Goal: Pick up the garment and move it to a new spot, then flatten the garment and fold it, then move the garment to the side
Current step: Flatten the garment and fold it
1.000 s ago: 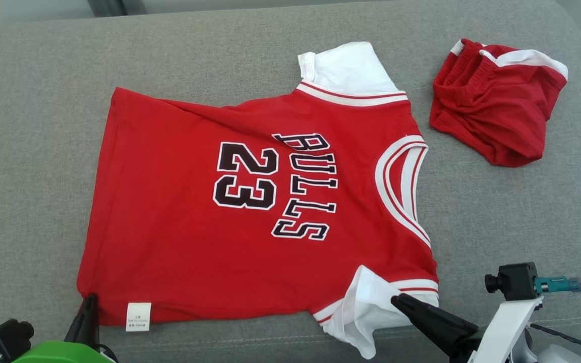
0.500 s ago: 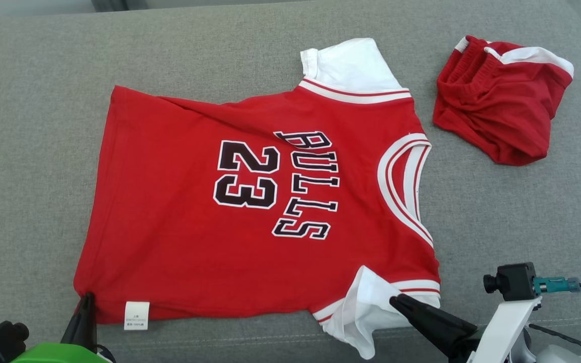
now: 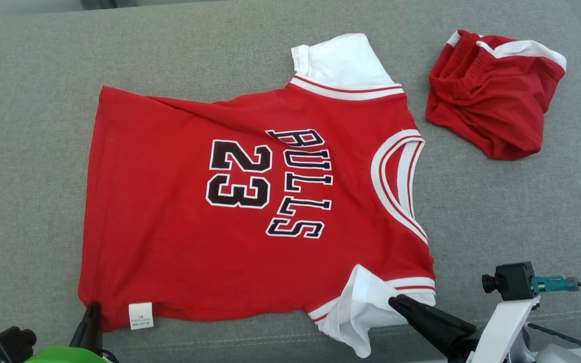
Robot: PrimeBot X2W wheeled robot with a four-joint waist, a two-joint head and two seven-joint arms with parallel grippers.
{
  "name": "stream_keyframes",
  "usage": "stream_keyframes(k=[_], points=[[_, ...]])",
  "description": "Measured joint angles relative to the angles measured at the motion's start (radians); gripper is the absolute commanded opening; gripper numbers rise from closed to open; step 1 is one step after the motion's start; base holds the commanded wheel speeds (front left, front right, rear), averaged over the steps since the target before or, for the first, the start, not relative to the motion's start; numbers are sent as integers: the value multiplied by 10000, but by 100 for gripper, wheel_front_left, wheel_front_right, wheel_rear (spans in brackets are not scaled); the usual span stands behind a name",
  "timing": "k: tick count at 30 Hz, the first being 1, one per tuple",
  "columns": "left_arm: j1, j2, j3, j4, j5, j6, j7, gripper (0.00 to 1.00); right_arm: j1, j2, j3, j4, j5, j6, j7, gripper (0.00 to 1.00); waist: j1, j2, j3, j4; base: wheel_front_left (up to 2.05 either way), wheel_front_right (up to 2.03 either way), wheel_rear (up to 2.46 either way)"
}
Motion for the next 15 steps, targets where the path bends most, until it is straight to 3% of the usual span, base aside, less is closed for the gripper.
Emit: stream_keyframes(k=[5,15], points=[[-64,-144,-4,286,2,0,42,0,-12,-2,0,0,0,-2,2,42,0,0,45,-43,0,0,0],[-347,-228,58,782,4,0,40,21,-57,-4,-10,23,-2,-2,2,42,-1,0,79,-148,0,0,0]])
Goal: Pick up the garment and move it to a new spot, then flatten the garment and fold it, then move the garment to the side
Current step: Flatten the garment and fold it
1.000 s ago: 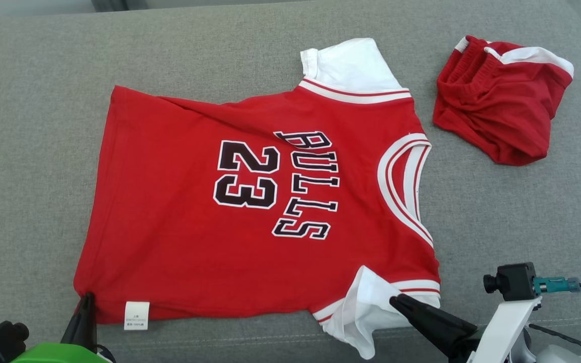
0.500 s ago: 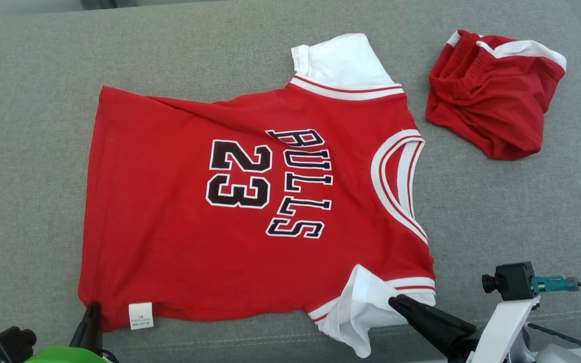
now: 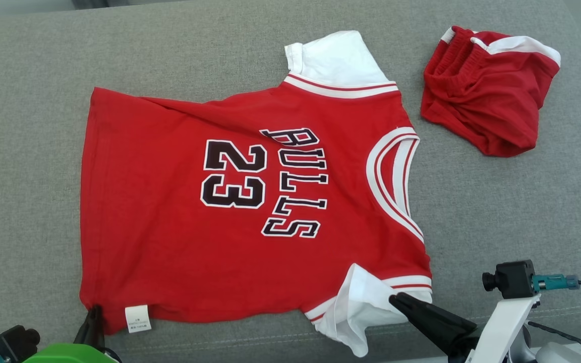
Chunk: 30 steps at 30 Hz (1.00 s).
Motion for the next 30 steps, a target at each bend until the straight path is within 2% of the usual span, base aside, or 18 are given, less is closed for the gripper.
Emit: stream_keyframes(k=[5,8,9,10,12,13,17,18,20,21,23,24,30], points=[[-64,-17,19,153,31,0,-2,27,-1,0,2,12,0,0,0,41,0,0,-19,-12,0,0,0],[-102,-23,19,194,58,0,-2,21,-1,-2,2,15,0,0,0,37,0,0,-27,-7,0,0,0],[-122,-29,21,224,58,0,-2,6,-1,-2,4,15,0,0,2,30,0,0,-32,-5,0,0,0],[-142,-33,21,251,58,0,-2,0,-1,-2,4,17,0,0,2,25,0,0,-37,-2,0,0,0],[-180,-35,21,301,58,0,-2,0,-1,0,15,21,0,2,4,3,0,0,-49,8,0,0,0],[-183,-38,21,313,58,0,-2,0,-1,0,33,27,0,2,17,0,0,0,-55,14,0,0,0],[-186,-44,61,334,58,0,-15,0,1,6,109,38,2,10,77,0,0,0,-88,41,0,0,0],[-187,-44,84,337,58,0,-15,0,1,6,109,50,2,10,88,8,0,0,-97,47,0,0,0],[-188,-44,127,359,58,0,-15,0,2,12,109,73,2,10,88,38,0,0,-113,58,0,0,0],[-188,-44,140,370,58,0,-17,0,3,17,111,84,2,10,88,47,0,0,-122,63,0,0,0],[-188,-44,155,366,58,0,-17,0,8,25,136,94,0,10,88,85,0,0,-125,70,0,0,0],[-189,-44,161,366,58,0,-17,0,10,27,151,102,-8,8,86,100,0,0,-110,74,0,0,0],[-195,-48,165,368,58,0,-17,0,5,59,56,125,-105,-6,-15,100,0,0,-78,82,0,0,0]])
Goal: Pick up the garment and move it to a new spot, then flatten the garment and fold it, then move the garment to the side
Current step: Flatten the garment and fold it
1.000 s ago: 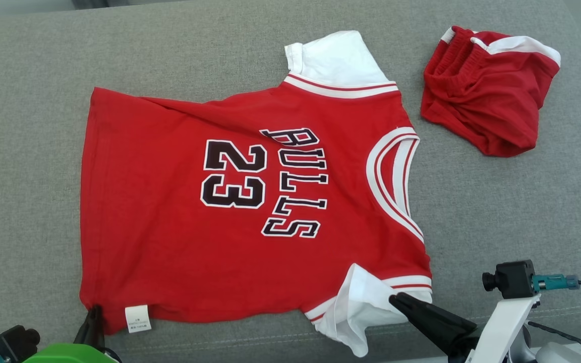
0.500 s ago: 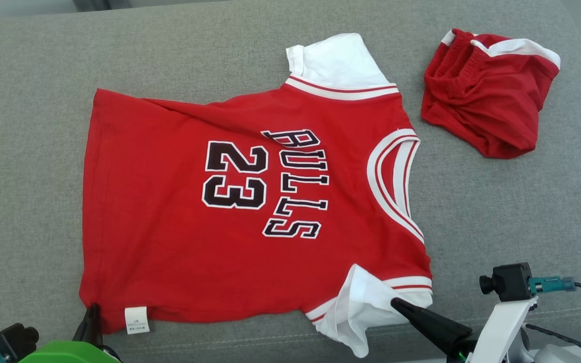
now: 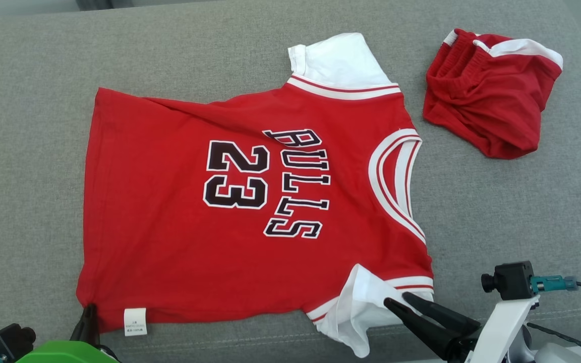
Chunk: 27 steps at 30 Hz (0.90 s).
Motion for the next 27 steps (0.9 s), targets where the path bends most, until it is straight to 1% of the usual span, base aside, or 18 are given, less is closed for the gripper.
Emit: stream_keyframes(k=[9,16,17,18,19,21,27], points=[[-38,-38,-4,19,0,0,-13,0,-168,6,-67,228,-293,-25,-117,100,0,0,77,53,0,0,0],[-195,-90,-36,33,0,0,-13,0,-212,199,247,403,-297,-23,123,100,0,0,127,122,0,0,0],[-219,-94,-59,33,0,2,-12,0,-212,209,259,416,-297,-23,148,80,0,0,140,135,0,0,0],[-240,-104,-67,33,0,0,-13,0,-222,213,259,431,-297,-21,150,49,0,0,160,150,0,0,0],[-245,-111,-65,38,0,2,-13,0,-253,222,265,468,-297,-19,188,38,0,0,177,166,0,0,0],[-250,-127,-65,58,0,2,-15,0,-360,242,270,522,-297,-17,205,0,0,0,198,187,0,0,0],[-290,-180,-61,109,0,0,-79,0,-450,245,48,520,-201,17,178,0,0,0,205,241,0,0,0]])
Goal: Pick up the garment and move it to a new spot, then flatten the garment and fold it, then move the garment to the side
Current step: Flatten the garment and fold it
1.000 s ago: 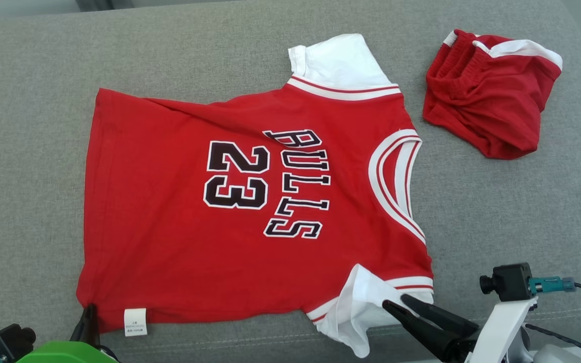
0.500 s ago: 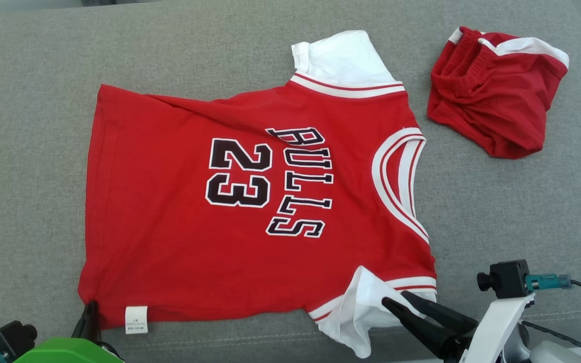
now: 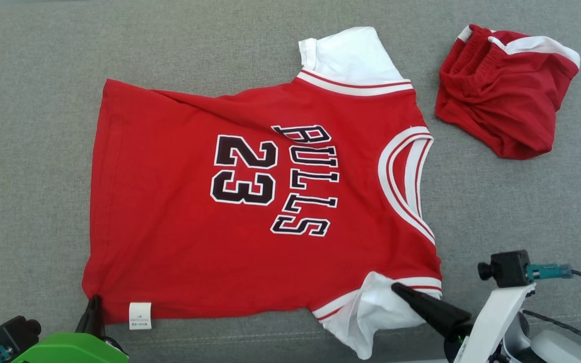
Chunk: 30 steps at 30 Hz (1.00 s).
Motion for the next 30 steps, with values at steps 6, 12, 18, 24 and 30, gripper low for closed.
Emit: stream_keyframes(k=[6,12,18,24,30], points=[[-15,-13,163,-73,-27,0,-109,0,-66,-125,-1003,-566,493,84,-639,0,0,0,-212,84,0,0,0],[-19,21,395,-740,-75,-2,-284,0,-768,-554,-2247,-1743,587,194,-1329,0,0,0,-521,100,0,0,0],[-47,61,399,-1396,-75,-17,-316,0,-861,-909,-2631,-2606,690,232,-1484,0,0,0,-919,158,0,0,0],[-61,69,531,-2263,-222,-17,-326,0,-867,-1195,-2704,-2867,880,230,-1476,0,0,0,-1340,230,0,0,0],[-237,82,909,-3643,-443,-50,-416,0,-874,-1308,-3101,-3647,951,228,-1580,0,0,0,-1749,259,0,0,0]])
